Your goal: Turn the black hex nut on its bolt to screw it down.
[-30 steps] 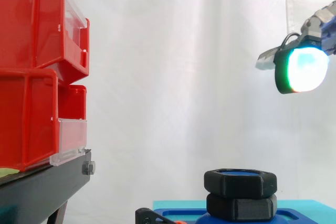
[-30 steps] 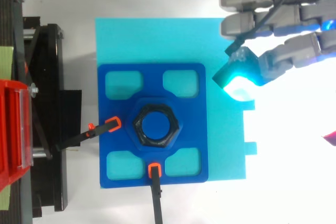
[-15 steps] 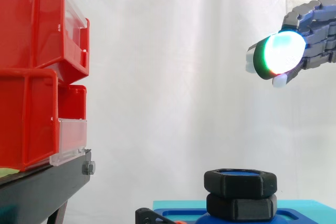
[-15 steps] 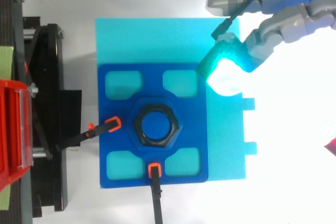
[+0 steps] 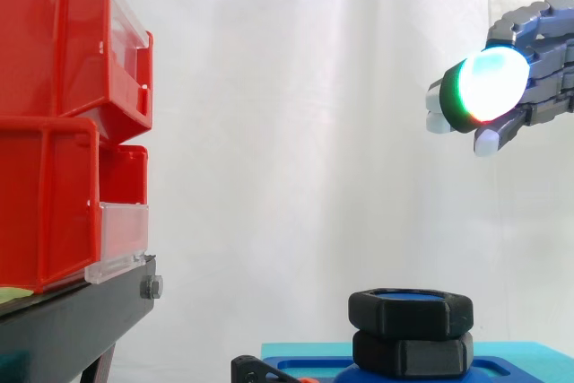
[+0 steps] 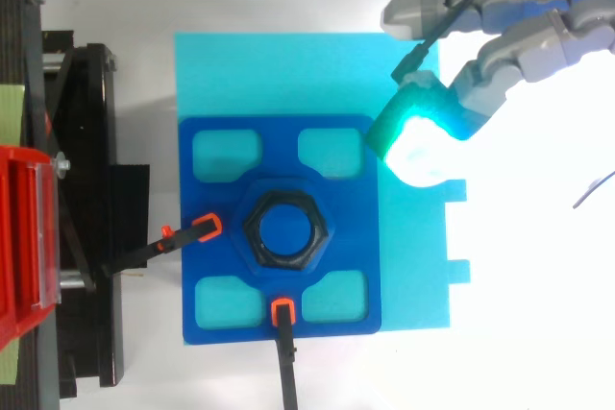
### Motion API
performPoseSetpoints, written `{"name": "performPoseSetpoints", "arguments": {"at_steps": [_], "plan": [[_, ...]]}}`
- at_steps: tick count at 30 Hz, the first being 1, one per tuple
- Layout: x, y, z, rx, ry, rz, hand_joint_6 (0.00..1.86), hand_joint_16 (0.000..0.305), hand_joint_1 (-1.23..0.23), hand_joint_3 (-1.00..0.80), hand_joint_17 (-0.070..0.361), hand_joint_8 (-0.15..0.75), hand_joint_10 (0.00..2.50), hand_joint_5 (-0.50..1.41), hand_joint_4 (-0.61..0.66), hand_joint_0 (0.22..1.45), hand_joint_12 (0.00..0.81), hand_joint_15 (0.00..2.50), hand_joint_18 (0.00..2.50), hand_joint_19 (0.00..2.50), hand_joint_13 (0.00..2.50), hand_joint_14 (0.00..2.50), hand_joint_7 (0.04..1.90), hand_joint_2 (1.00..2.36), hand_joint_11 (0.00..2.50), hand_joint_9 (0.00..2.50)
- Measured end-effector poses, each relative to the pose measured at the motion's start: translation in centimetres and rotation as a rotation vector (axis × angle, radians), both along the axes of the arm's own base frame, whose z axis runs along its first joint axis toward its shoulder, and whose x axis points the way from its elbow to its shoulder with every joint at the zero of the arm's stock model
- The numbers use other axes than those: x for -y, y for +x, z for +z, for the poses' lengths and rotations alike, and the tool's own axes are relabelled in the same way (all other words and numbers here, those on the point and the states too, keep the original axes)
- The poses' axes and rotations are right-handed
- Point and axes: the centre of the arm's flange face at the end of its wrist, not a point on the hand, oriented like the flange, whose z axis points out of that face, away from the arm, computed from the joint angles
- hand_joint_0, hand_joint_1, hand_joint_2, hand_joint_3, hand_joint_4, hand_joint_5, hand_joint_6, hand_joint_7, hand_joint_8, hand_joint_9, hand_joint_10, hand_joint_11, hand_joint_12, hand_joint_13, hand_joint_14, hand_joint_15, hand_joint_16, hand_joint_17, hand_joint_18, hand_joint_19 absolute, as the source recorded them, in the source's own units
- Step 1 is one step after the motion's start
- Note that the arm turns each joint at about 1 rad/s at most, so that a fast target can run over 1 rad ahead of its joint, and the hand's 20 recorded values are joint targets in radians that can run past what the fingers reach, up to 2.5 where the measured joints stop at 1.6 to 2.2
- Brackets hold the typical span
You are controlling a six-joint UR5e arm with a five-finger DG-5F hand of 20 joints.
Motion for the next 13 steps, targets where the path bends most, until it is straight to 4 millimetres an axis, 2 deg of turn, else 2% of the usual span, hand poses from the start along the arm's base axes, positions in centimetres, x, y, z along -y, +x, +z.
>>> {"name": "performPoseSetpoints", "arguments": {"at_steps": [5, 13], "plan": [[0.00, 0.00, 0.00, 0.001, -0.001, 0.000, 0.50, 0.047, -0.46, -0.50, 0.105, 0.104, 0.00, -0.30, 0.02, 0.44, 0.300, 0.00, 0.00, 0.53, 0.00, 0.00, 0.51, 1.00, 0.00, 0.00], [0.00, 0.00, -0.01, 0.001, -0.001, 0.000, 0.50, 0.047, -0.47, -0.50, 0.105, 0.107, 0.00, -0.30, 0.03, 0.44, 0.298, 0.00, 0.00, 0.52, 0.00, 0.00, 0.50, 1.00, 0.00, 0.00]]}}
